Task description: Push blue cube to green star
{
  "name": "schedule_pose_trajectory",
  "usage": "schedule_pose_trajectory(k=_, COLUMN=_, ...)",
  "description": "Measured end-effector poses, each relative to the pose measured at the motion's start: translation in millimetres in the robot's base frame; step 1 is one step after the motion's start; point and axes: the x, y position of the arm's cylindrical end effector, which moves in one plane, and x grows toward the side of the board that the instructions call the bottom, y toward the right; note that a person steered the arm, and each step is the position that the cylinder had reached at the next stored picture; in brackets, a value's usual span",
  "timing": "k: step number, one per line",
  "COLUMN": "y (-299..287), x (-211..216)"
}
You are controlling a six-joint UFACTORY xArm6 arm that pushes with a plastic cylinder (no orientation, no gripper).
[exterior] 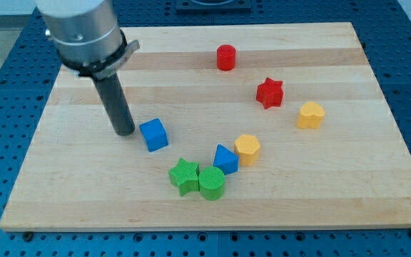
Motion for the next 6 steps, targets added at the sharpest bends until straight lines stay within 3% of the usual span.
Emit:
schedule_pose_trajectory(k=1, y=18, x=-12)
schedule_pose_trajectory(k=4, y=68, x=36)
schedule_pose_trajectory(k=6, y=46, x=23)
